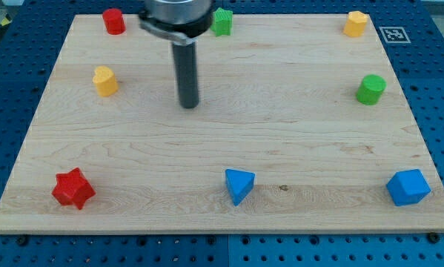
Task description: Move the arm to the bottom left of the red star
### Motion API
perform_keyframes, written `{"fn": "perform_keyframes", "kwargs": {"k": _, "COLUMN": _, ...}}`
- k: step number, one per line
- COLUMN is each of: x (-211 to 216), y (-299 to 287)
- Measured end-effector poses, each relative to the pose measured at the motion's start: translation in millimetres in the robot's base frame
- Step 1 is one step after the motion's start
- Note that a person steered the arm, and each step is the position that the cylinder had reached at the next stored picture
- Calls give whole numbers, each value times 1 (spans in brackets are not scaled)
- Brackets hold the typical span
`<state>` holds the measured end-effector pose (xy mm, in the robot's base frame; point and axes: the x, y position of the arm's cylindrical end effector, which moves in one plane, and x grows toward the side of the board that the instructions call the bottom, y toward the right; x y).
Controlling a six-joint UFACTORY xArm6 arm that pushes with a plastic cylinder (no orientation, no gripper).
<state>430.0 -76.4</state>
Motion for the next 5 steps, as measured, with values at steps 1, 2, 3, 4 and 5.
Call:
{"fn": "perform_keyframes", "kwargs": {"k": 1, "x": 40, "y": -51}}
{"fn": "perform_keyframes", "kwargs": {"k": 2, "x": 72, "y": -117}}
{"fn": "perform_keyframes", "kwargs": {"k": 3, "x": 92, "y": -198}}
{"fn": "perform_keyframes", "kwargs": {"k": 4, "x": 98, "y": -201}}
{"fn": "perform_keyframes", "kwargs": {"k": 5, "x": 140, "y": -191}}
